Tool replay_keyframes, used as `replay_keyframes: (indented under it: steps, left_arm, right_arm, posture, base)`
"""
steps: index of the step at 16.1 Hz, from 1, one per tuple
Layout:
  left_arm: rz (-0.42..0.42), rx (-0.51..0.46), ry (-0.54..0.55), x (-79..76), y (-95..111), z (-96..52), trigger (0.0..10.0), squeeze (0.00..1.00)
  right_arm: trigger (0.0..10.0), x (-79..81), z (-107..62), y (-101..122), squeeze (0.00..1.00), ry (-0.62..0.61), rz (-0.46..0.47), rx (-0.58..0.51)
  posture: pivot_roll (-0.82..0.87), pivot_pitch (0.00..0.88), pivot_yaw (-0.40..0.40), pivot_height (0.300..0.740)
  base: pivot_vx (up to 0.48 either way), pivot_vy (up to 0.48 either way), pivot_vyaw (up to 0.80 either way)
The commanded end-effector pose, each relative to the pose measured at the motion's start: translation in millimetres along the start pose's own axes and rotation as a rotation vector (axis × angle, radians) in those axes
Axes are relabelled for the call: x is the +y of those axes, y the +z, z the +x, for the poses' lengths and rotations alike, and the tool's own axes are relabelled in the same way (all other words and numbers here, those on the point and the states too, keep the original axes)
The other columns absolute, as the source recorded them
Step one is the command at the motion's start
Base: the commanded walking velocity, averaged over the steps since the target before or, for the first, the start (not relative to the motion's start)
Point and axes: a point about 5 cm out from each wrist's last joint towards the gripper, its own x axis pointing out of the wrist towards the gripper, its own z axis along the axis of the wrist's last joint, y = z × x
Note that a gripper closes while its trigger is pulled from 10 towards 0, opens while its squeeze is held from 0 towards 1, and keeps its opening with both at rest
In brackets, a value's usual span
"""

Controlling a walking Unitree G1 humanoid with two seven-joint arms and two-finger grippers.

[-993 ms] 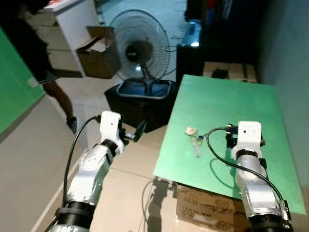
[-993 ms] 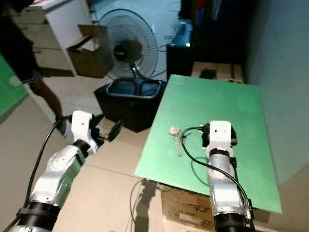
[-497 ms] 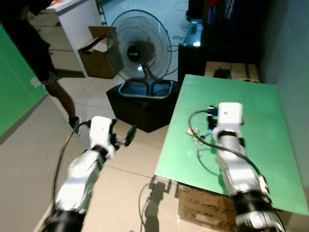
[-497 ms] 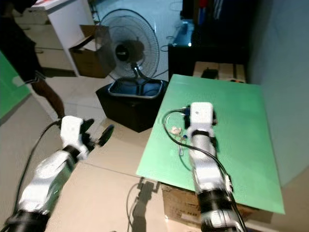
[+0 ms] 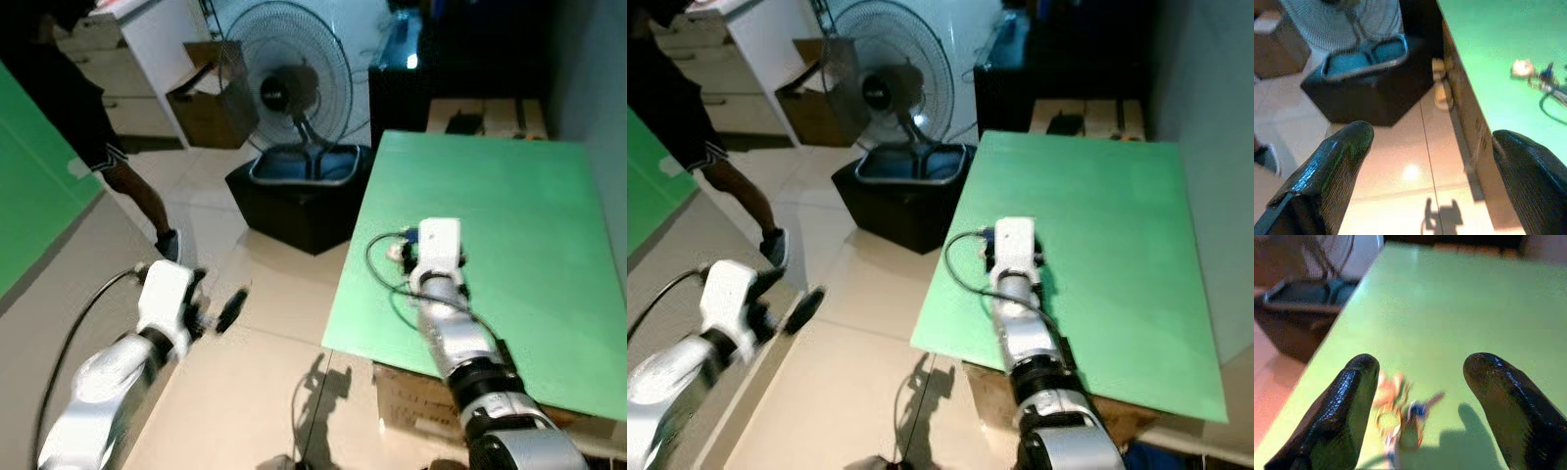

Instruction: Hang keys on a hook

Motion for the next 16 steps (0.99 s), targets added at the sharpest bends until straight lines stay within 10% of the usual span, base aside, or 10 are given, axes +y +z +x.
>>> replay_keyframes:
  steps: [1,7,12,16]
  left_arm:
    - [0.01,0.024,0.008,5.3,2.6,-13.2,10.0,0.0]
    - [0.019,0.18,-0.044,6.3,-3.6,-63.4,10.0,0.0]
    - [0.049,0.239,-0.072,17.3,5.5,-72.9,10.0,0.0]
    - [0.034,0.253,-0.108,12.7,3.5,-66.3,10.0,0.0]
  right_arm:
    - [10.0,11.9,0.2,0.5,0.0,0.043,-0.024,-0.003]
    - [10.0,32.4,-8.5,-12.3,0.0,0.116,-0.102,-0.014]
    - [10.0,33.2,-14.8,-29.2,0.0,0.059,-0.09,0.04]
    - [10.0,42.9,-17.5,-22.1,0.0,0.046,-0.27,-0.063]
  posture:
    - [0.09,0.183,0.233,0.74]
    - [0.11,0.267,0.323,0.74]
    - [0.1,0.28,0.374,0.74]
    - [0.06,0.267,0.373,0.74]
  base:
    - [0.0,0.0,0.0]
    - [0.0,0.0,0.0]
    - [0.0,0.0,0.0]
    - [0.0,0.0,0.0]
